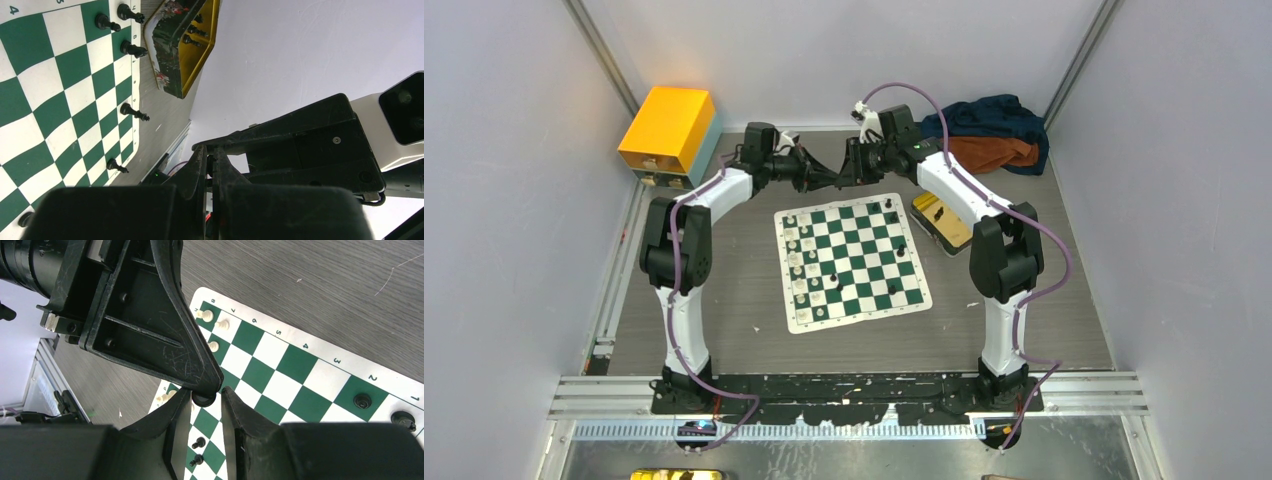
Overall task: Set up the chess pieces on the board
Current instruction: Place the chess piece on the chessboard.
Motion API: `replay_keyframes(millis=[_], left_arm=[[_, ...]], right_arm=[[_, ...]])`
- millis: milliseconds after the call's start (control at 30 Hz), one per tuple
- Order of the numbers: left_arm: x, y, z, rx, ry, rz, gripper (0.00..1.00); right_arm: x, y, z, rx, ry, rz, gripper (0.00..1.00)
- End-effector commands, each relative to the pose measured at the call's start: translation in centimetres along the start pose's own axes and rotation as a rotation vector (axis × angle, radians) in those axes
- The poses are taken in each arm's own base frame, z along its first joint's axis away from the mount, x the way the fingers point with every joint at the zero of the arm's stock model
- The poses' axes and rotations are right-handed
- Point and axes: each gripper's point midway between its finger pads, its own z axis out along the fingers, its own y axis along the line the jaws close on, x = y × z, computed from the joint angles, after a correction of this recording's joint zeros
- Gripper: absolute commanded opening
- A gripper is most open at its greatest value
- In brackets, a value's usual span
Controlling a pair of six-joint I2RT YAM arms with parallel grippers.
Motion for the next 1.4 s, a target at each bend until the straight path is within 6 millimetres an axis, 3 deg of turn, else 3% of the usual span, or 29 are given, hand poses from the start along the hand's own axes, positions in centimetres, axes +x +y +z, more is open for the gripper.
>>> replay_keyframes(millis=[0, 533, 1367], left_arm=[[3.1, -3.4, -0.8, 0.038, 0.066, 0.083, 0.0], [2.1, -2.6, -0.6, 0.011, 0.039, 0.062, 0.0], [-1.2, -1.6, 0.1, 0.008, -0.038, -0.029, 0.0]], right_arm=[[-4.4, 1.4, -0.9, -0.034, -0.151, -0.078, 0.34], [-4.9, 1.8, -1.4, -0.04, -0.163, -0.091, 0.37], [-5.4, 2.1, -2.7, -0.028, -0.183, -0.126, 0.39]])
